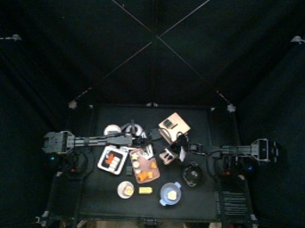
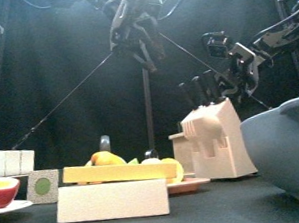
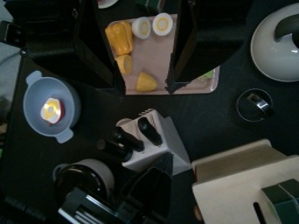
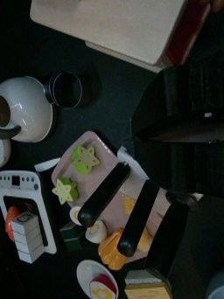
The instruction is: Grab egg half
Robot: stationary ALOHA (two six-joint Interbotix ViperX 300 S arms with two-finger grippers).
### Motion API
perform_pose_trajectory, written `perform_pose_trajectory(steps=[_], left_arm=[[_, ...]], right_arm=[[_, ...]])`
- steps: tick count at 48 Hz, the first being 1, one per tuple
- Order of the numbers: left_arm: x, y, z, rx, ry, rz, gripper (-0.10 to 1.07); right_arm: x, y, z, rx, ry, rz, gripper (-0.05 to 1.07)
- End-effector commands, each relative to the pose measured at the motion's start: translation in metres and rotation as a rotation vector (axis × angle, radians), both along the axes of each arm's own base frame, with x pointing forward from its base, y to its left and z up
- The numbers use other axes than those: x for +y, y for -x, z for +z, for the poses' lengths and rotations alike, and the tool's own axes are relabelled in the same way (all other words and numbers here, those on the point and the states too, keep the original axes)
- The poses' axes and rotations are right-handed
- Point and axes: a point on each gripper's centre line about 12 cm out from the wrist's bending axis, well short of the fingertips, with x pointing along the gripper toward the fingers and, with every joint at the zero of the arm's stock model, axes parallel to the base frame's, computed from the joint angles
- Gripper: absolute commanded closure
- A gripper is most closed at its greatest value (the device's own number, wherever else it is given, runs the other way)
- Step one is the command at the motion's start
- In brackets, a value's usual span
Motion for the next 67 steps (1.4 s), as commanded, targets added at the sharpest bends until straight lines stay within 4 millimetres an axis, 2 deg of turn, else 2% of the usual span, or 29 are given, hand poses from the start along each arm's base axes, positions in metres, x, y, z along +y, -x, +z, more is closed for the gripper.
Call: perform_pose_trajectory(steps=[1, 8, 13, 21, 27, 36, 43, 46, 50, 57, 67], left_arm=[[-0.003, 0.027, 0.007, -0.134, -0.015, -0.002, 0.17], [-0.005, 0.057, -0.019, -0.224, -0.03, -0.002, 0.17], [-0.006, 0.073, -0.029, -0.283, -0.039, -0.002, 0.17], [0.003, 0.098, -0.035, -0.363, -0.066, 0.027, 0.17], [0.005, 0.119, -0.034, -0.431, -0.1, 0.03, 0.17], [0.0, 0.143, -0.046, -0.444, -0.127, 0.013, 0.17], [-0.002, 0.157, -0.061, -0.421, -0.126, 0.011, 0.17], [-0.001, 0.161, -0.066, -0.417, -0.129, 0.013, 0.17], [-0.001, 0.165, -0.062, -0.434, -0.14, 0.013, 0.17], [-0.003, 0.173, -0.06, -0.456, -0.149, 0.007, 0.17], [-0.005, 0.183, -0.058, -0.485, -0.15, 0.01, 0.17]], right_arm=[[-0.001, -0.005, 0.017, -0.056, 0.016, 0.002, 0.64], [-0.002, -0.006, 0.031, -0.1, 0.031, 0.003, 0.64], [-0.002, -0.008, 0.041, -0.14, 0.055, 0.014, 0.64], [-0.005, -0.012, 0.051, -0.19, 0.068, 0.007, 0.64], [-0.007, -0.019, 0.068, -0.245, 0.072, 0.001, 0.64], [-0.001, -0.045, 0.085, -0.333, 0.028, 0.001, 0.64], [0.015, -0.079, 0.09, -0.354, -0.029, 0.03, 0.64], [0.025, -0.095, 0.089, -0.35, -0.052, 0.052, 0.64], [0.039, -0.118, 0.086, -0.32, -0.088, 0.078, 0.63], [0.056, -0.152, 0.069, -0.185, -0.2, 0.078, 0.63], [0.068, -0.172, 0.043, 0.061, -0.271, 0.108, 0.63]])
